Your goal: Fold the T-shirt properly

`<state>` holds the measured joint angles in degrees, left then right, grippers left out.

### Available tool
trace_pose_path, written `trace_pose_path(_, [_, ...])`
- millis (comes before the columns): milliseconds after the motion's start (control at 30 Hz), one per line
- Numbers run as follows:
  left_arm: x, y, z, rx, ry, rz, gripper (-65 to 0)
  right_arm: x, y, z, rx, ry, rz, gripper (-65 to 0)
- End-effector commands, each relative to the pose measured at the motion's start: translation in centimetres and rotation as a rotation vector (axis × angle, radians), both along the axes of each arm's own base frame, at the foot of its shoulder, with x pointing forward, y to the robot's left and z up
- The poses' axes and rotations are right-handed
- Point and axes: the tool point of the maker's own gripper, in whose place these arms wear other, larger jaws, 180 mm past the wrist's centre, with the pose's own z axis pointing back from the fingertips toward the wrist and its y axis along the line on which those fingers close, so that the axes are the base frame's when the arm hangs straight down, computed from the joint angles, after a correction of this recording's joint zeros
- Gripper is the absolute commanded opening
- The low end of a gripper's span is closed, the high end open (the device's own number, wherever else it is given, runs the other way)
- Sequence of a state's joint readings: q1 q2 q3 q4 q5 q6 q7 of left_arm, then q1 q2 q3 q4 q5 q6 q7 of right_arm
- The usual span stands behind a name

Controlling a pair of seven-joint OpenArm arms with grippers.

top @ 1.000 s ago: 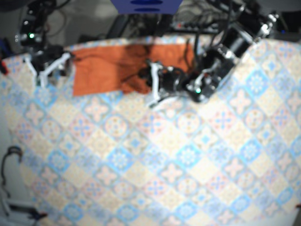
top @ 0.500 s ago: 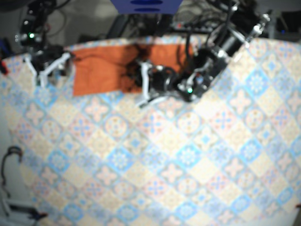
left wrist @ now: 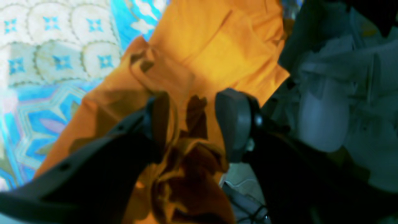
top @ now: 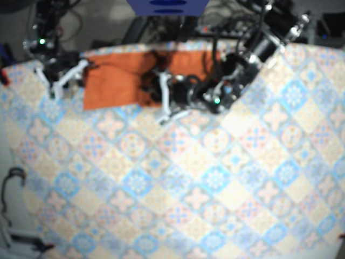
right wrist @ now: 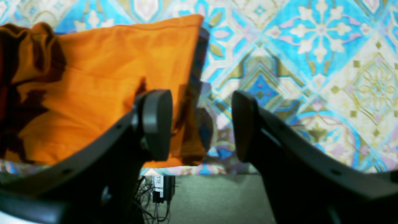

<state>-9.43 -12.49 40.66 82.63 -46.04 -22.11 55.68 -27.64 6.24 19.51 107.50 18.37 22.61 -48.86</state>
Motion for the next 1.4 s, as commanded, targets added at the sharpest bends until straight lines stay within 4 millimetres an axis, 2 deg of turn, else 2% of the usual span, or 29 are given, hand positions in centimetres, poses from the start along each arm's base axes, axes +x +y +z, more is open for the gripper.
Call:
trace_pose_path(0, [0.9,-0.8,1.1,-0.044,-0.021,0.009,-37.7,0.5,-0.3,0.8,-0.008,-0.034,0.004,-35.0])
trace_pose_path(300, [0.6,-3.5,2.3,-0.106,-0.014,0.000,-37.7,0.4,-0.1,0.7,-0.003,-0.032,0.000,-35.0])
trace_pose_path(500, [0.8,-3.6,2.6,-0.115,-0.017,0.008,-37.7,0.6,0.0,0.9,0.003,-0.062,-0.005,-35.1])
trace_pose_path(633, [2.3,-0.2,2.7,-0.097,-0.035,0.072,-37.8,0.2,0.0,0.7,0.003,-0.053,-0.005,-35.2])
trace_pose_path(733, [4.5,4.0,3.8,-0.097,-0.067,0.165,-37.8,0.4,0.0,0.8,0.005,-0.057,-0.005,-35.2])
trace_pose_path(867, [6.2,9.2,4.1,-0.072,-0.069,0.267,-37.8,0.3,0.1,0.5,0.013,-0.048,-0.002,-35.0])
trace_pose_path(933, [6.4,12.1,3.6,-0.030,-0.068,0.308,-37.8,0.2,0.1,0.2,0.017,-0.038,-0.003,-35.0])
trace_pose_path(1000, [6.5,14.2,3.3,0.004,-0.072,0.337,-37.8,0.9,0.6,0.5,0.040,-0.059,0.018,-35.0])
trace_pose_path(1167, [5.9,17.2,2.5,0.047,-0.057,0.389,-37.8,1.4,0.9,0.6,0.149,-0.051,0.020,-34.9])
trace_pose_path(1367, [4.6,18.7,1.5,0.055,-0.020,0.443,-37.8,1.9,0.7,1.3,0.305,-0.077,0.003,-34.9])
